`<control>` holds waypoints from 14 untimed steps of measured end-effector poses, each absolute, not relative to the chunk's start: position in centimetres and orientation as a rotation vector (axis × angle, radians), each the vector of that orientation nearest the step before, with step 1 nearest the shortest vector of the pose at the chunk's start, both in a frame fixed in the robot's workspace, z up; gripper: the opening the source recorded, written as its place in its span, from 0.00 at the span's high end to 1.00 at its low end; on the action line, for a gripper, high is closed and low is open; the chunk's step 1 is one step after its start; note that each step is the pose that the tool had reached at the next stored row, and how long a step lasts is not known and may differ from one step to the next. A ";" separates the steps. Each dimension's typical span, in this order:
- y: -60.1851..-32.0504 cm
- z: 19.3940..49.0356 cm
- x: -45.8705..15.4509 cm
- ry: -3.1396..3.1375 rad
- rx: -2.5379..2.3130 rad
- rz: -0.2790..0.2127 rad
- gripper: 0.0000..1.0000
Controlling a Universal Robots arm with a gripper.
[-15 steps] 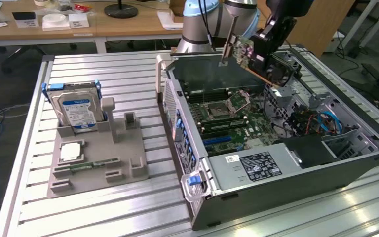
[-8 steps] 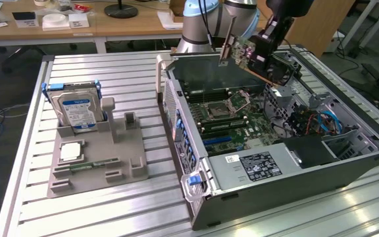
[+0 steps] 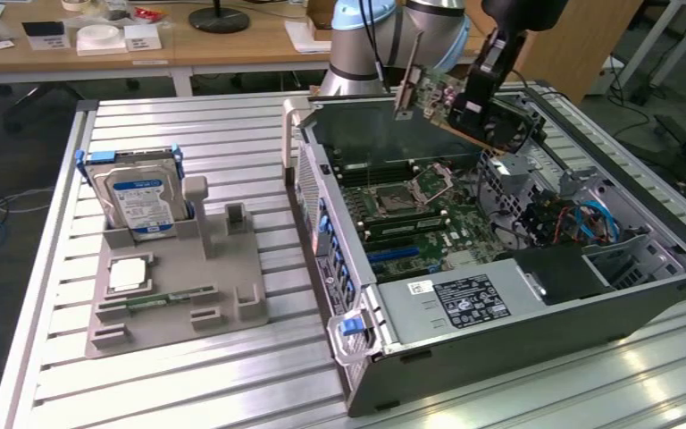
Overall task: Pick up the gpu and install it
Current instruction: 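Insert the gpu into the slot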
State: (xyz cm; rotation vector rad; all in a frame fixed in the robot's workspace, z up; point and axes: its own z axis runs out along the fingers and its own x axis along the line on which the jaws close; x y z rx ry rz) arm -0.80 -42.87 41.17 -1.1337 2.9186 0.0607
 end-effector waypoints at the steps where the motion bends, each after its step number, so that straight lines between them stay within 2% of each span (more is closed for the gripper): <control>1: -42.9 41.2 -0.8 2.911 -1.153 0.061 0.72; 14: -42.9 41.2 -0.8 2.809 -1.390 0.062 0.72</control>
